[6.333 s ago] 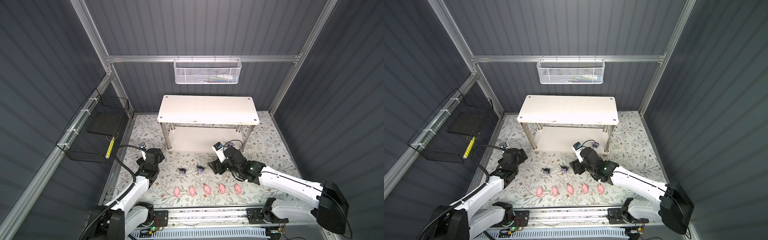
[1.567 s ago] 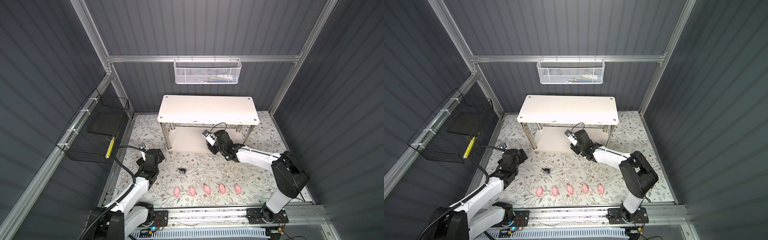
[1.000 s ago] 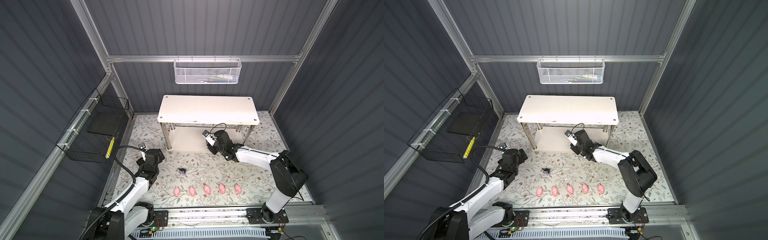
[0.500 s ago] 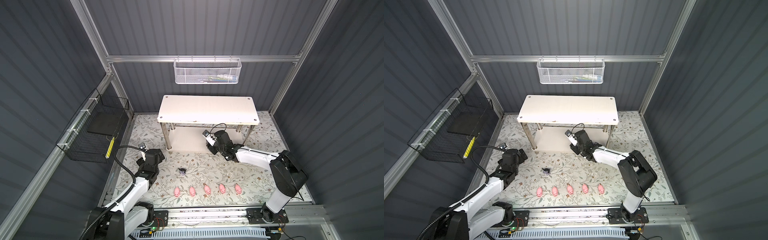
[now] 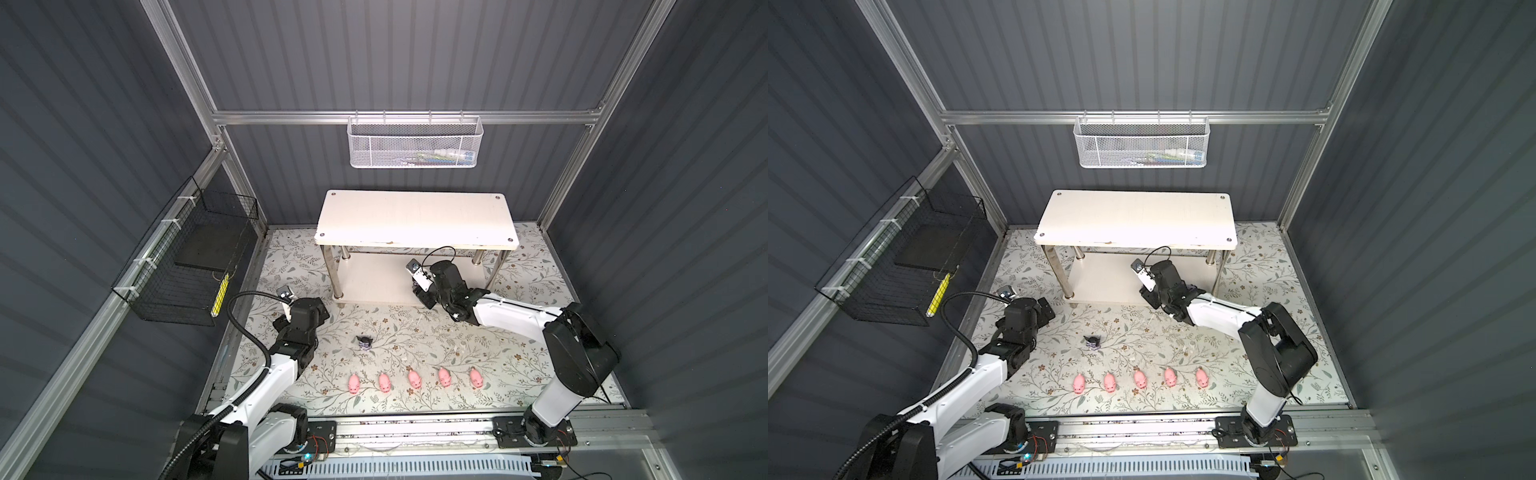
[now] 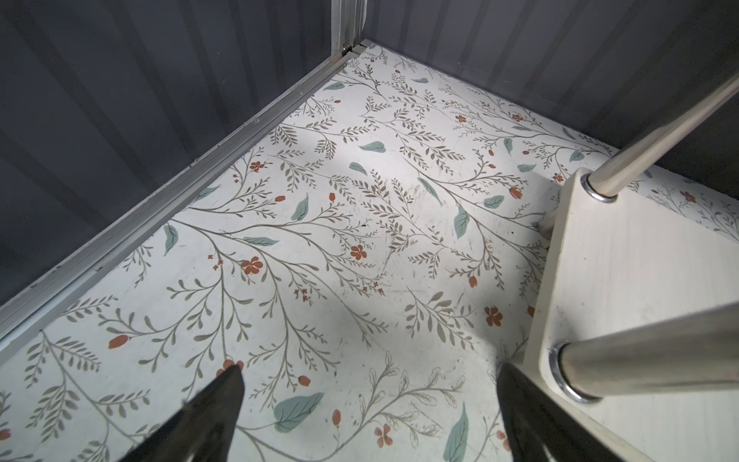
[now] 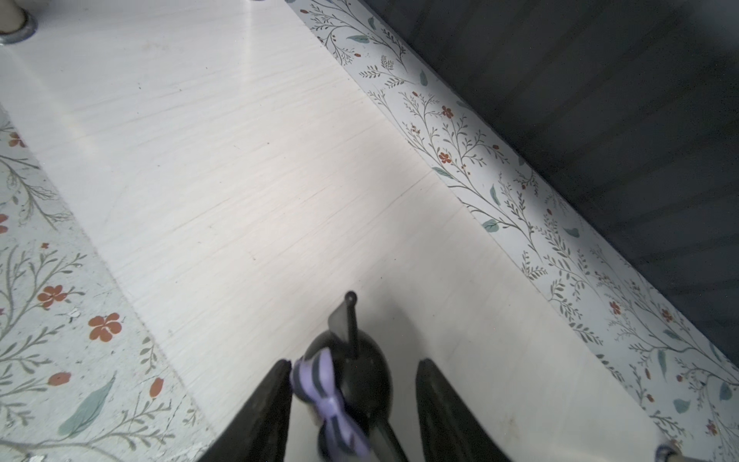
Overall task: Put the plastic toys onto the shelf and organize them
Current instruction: 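Lower the toy onto the lower shelf and open the right gripper, then lower the left gripper onto the black-and-purple toy on the table and close it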
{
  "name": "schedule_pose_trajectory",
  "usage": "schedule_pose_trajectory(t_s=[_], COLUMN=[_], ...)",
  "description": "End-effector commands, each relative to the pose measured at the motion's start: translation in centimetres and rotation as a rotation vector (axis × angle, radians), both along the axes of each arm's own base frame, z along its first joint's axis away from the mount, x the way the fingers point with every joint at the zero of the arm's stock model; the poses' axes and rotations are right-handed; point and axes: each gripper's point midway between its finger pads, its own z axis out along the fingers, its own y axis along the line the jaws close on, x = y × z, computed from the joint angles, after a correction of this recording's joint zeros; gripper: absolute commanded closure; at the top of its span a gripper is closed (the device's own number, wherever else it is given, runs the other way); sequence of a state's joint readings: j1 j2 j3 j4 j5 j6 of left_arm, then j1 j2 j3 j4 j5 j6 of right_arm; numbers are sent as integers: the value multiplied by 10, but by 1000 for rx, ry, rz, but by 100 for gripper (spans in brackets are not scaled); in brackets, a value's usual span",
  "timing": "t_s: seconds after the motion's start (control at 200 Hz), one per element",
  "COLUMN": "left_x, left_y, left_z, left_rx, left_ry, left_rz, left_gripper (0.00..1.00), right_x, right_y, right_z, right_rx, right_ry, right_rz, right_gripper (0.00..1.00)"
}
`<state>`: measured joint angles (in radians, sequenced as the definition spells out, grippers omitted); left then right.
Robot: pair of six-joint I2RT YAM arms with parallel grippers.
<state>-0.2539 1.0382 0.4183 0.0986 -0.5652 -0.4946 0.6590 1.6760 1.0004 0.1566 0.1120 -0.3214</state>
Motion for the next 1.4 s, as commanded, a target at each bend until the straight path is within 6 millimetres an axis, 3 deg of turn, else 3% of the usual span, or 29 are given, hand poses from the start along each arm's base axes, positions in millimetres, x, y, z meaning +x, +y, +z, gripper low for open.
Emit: schedule_pose_trajectory(t_s=[0.0, 0.48, 0.78, 0.955, 1.116, 1.241, 1.276, 1.396], left_x=[-2, -4, -8, -16, -37, -55, -59, -72], left_y=[5, 4, -26, -62, -90, -98, -100, -107], left_z=[2, 2, 9, 1, -18, -20, -19, -19], left_rx=[-5, -13, -103, -262, -351, -305, -303, -340], left_ry=[-18, -17, -36, -14, 70, 105, 108, 109], left_rz=[25, 15, -158, -306, -403, -448, -459, -510], left_gripper=[2, 2, 7, 6, 6, 2, 1, 0], right_x=[-2, -31, -71, -91, -101, -104, -108, -111], right_y=[-4, -14, -10, -15, -21, -22, -24, -23], right_z=[17, 34, 85, 94, 108, 100, 111, 114], right_rx=[34, 95, 234, 277, 338, 342, 369, 392], right_ry=[-20, -2, -36, -17, -18, 7, -7, -7], right_rz=[-10, -6, 30, 25, 13, 6, 12, 20], right_gripper=[46, 39, 38, 37, 36, 35, 35, 35])
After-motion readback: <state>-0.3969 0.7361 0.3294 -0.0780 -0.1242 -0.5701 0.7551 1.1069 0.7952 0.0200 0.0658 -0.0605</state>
